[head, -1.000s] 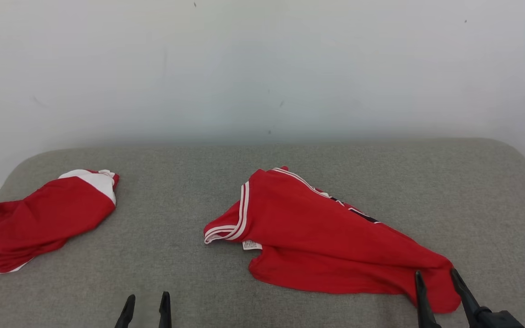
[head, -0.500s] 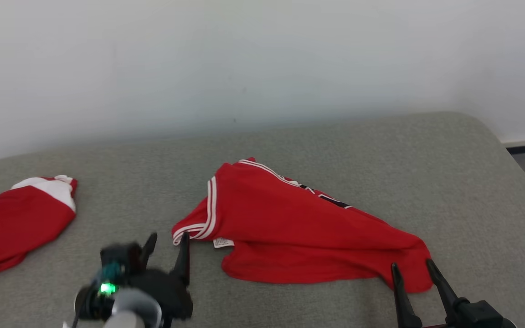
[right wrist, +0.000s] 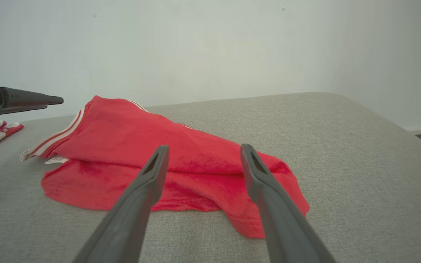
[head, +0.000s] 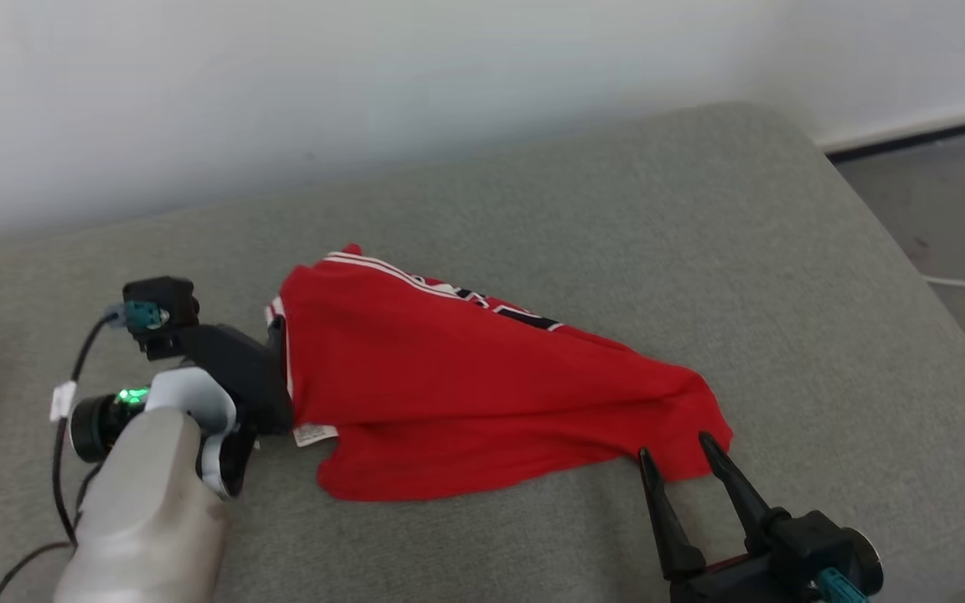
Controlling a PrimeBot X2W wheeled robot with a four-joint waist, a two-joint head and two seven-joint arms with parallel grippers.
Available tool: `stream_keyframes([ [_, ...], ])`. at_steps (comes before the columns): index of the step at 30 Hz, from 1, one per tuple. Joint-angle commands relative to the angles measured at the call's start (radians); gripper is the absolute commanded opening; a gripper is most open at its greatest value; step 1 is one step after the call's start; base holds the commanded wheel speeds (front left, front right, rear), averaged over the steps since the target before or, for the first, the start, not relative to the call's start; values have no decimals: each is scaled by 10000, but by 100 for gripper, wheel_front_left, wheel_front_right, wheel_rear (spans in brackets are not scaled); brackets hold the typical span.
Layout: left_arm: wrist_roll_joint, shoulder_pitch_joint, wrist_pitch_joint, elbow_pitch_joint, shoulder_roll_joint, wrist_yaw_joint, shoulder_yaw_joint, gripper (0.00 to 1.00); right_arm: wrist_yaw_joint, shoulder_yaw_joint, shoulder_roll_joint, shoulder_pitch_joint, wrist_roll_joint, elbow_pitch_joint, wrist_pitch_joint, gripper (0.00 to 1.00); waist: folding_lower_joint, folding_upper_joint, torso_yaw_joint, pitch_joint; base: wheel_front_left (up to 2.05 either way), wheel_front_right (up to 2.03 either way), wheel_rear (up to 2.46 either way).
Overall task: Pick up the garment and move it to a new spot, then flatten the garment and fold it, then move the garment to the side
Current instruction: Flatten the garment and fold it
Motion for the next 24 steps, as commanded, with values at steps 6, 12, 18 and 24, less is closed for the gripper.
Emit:
stream_keyframes([
  [6, 65, -1043, 492, 836, 468, 122, -54, 100, -25, 257, -40, -420, 206, 79, -56, 100, -2, -1, -1182, 1352, 0, 0, 0],
  [12, -110, -1497, 478, 1478, 649, 138, -4, 100, -26, 326, -81, -491, 206, 154, -58, 100, -2, -1, -1271, 1453, 0, 0, 0],
  [18, -244, -1708, 98, 1684, 432, -448, -119, 0, -26, 260, -150, -536, 224, 169, -59, 100, -2, -1, -1124, 1394, 0, 0, 0],
  [24, -393, -1697, -671, 1736, 144, -916, -261, 0, -26, 151, -224, -419, 249, 189, -58, 100, -2, -1, -698, 1143, 0, 0, 0],
])
